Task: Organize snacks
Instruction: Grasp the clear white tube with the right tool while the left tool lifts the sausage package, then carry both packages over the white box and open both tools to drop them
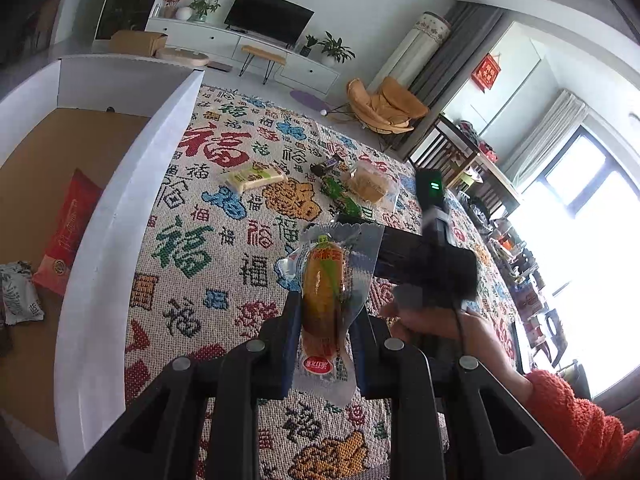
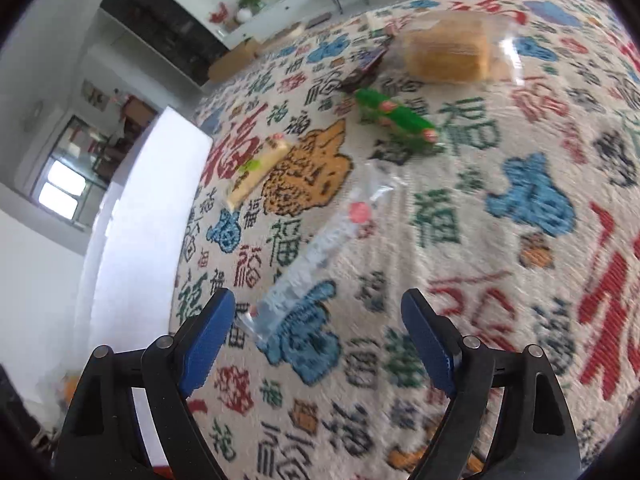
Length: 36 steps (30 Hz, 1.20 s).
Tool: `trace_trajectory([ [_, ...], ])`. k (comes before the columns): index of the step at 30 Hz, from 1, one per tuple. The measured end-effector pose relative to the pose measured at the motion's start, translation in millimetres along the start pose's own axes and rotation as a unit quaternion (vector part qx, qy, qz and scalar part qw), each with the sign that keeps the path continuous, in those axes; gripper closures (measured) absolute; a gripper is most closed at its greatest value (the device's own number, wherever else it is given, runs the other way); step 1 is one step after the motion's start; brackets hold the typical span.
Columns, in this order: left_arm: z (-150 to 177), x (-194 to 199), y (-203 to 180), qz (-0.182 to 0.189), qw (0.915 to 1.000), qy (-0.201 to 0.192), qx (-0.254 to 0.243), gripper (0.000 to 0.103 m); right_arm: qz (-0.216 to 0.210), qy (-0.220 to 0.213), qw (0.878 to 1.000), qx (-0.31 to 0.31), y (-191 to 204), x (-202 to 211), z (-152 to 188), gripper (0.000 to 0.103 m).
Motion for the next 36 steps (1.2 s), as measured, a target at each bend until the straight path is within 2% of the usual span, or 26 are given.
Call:
trace_trajectory([
  [1, 0.7, 2.9, 2.0, -0.002, 1.0000, -0.004, 0.000, 0.081, 0.018, 0.005, 1.000, 0.001, 5.1, -15.8, -4.9, 0.015],
  [3, 1.5, 9.9, 5.2, -0.004, 0.9999, -0.011, 0.000, 0.081, 0.074, -0.011, 0.997, 0.021, 16.8, -31.6, -13.6, 0.016],
  [4, 2.1, 12.7, 6.6, -0.003, 0.9999, -0.014, 0.000, 0.081, 0.086, -0.008, 0.996, 0.024, 20.7, -38.4, -15.3, 0.017],
  [5, 2.1, 15.5, 7.5, -0.002, 0.9999, -0.016, 0.000, 0.081, 0.098, -0.010, 0.995, 0.033, 23.6, -41.5, -15.5, 0.037],
  [6, 1.5, 18.6, 9.2, 0.000, 0.9998, -0.020, 0.002, 0.081, 0.120, -0.006, 0.992, 0.046, 25.4, -42.9, -15.6, 0.065],
  [7, 0.7, 21.5, 11.3, 0.004, 0.9997, -0.024, 0.006, 0.081, 0.113, -0.001, 0.992, 0.053, 23.1, -41.6, -16.8, 0.081],
  [8, -0.1, 24.9, 13.4, 0.010, 0.9995, -0.028, 0.012, 0.081, 0.097, 0.010, 0.994, 0.046, 20.9, -40.1, -15.4, 0.085],
  [10, -3.0, 31.7, 16.9, 0.020, 0.9989, -0.036, 0.023, 0.081, 0.083, 0.014, 0.996, 0.032, 11.2, -27.0, -12.8, 0.085],
  [14, -12.8, 49.5, 25.7, 0.038, 0.9968, -0.055, 0.045, 0.081, 0.018, -0.002, 1.000, 0.015, 7.2, 11.2, -13.2, 0.085],
  [16, -21.2, 64.3, 33.0, 0.044, 0.9951, -0.069, 0.055, 0.081, -0.011, -0.010, 1.000, 0.018, 24.0, 27.4, -15.7, 0.085],
  [19, -40.0, 97.0, 53.6, 0.034, 0.9918, -0.104, 0.065, 0.081, -0.063, -0.023, 0.997, 0.045, 72.8, 48.8, -22.7, 0.085],
  [21, -52.2, 116.5, 73.9, 0.012, 0.9898, -0.123, 0.070, 0.081, -0.110, -0.024, 0.991, 0.071, 121.3, 60.0, -23.7, 0.085],
  [25, -68.5, 140.9, 125.1, -0.060, 0.9848, -0.140, 0.083, 0.081, -0.182, -0.009, 0.973, 0.140, 220.1, 61.5, -8.8, 0.085],
  [28, -69.7, 143.3, 161.5, -0.146, 0.9760, -0.132, 0.094, 0.079, -0.211, 0.013, 0.961, 0.178, 275.0, 40.7, 9.0, 0.082],
  [29, -67.2, 141.6, 172.9, -0.173, 0.9712, -0.127, 0.103, 0.067, -0.218, 0.017, 0.957, 0.191, 289.4, 32.3, 14.5, 0.077],
  [30, -64.5, 140.9, 183.2, -0.191, 0.9671, -0.124, 0.114, 0.042, -0.223, 0.018, 0.954, 0.201, 298.5, 25.9, 19.7, 0.072],
  [31, -61.2, 141.8, 193.6, -0.206, 0.9623, -0.124, 0.127, 0.029, -0.231, 0.022, 0.951, 0.206, 303.2, 22.7, 24.1, 0.052],
  [32, -57.2, 141.6, 198.9, -0.214, 0.9584, -0.129, 0.137, 0.017, -0.240, 0.023, 0.949, 0.206, 304.5, 23.4, 27.5, 0.038],
  [34, -47.6, 140.7, 203.7, -0.227, 0.9524, -0.137, 0.151, 0.016, -0.242, 0.003, 0.947, 0.209, 297.9, 31.9, 29.6, 0.038],
  [36, -42.6, 131.2, 198.3, -0.219, 0.9550, -0.130, 0.153, 0.015, -0.211, -0.024, 0.951, 0.224, 278.7, 42.7, 29.3, 0.035],
])
Point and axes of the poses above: each gripper's, at about its wrist camera, not at the fingertips, and x roughly against the way its jaws point, y to its left, z to its underside, the point moved 4 cm from there along -x, roughly the way its jaws point, and after that the axes turned 11 degrees about -z, right-handed, at the moved point
